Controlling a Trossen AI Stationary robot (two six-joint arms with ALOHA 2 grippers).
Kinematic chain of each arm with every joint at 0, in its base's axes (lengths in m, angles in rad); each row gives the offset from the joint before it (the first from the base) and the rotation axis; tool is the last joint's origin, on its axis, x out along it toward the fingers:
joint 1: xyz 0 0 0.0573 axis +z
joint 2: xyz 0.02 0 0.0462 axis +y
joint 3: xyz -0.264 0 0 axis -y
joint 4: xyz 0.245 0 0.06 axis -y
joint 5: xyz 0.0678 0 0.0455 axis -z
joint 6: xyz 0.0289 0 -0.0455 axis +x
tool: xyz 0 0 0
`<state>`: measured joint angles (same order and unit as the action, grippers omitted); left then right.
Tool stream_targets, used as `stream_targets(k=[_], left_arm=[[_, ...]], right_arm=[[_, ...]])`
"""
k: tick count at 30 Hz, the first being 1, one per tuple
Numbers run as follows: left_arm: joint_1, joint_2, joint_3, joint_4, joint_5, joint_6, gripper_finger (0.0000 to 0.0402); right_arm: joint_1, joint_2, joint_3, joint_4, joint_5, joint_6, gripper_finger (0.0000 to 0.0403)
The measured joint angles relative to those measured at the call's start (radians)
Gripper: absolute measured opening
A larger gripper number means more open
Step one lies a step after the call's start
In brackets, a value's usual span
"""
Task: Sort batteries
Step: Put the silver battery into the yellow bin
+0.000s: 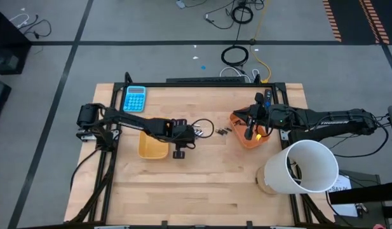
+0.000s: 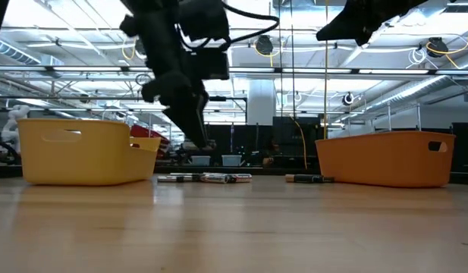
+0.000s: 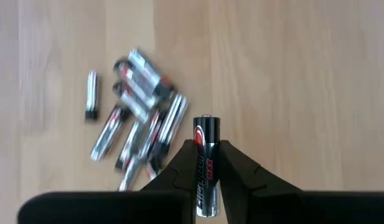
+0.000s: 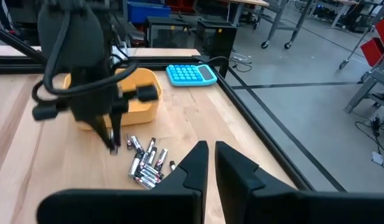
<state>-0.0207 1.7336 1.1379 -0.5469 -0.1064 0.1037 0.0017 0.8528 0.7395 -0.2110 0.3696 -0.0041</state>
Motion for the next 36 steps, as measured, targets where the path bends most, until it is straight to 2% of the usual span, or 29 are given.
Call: stream_targets(k=[6, 14, 21, 27, 31, 36], left_arm=[[-0.007, -0.092, 0.054, -0.221, -0.001, -0.060, 0.0044], [-0.006, -0.234, -0.028, -0.449, -0.003, -0.201, 0.0044], [-0.005, -0.296, -0.181, -0.432, -0.008, -0.295, 0.0101], [-0.005, -0.295, -0.274, -0.382, -0.019, -0.329, 0.0109], [-0.005, -0.295, -0.257, -0.389, -0.130, -0.334, 0.0111], [-0.005, -0.296, -0.176, -0.371, -0.274, -0.301, 0.0112]], right_arm=[[0.000, 0.000, 0.000, -0.011, 0.000, 0.004, 0.0020], [0.000, 0.000, 0.000, -0.040, 0.000, 0.023, 0.0020], [0.000, 0.000, 0.000, -0.046, 0.000, 0.044, 0.0020], [0.000, 0.000, 0.000, -0.046, 0.000, 0.045, 0.0020], [0.000, 0.000, 0.000, -0.045, 0.000, 0.044, 0.0020], [0.000, 0.000, 0.000, -0.045, 0.000, 0.044, 0.0020]])
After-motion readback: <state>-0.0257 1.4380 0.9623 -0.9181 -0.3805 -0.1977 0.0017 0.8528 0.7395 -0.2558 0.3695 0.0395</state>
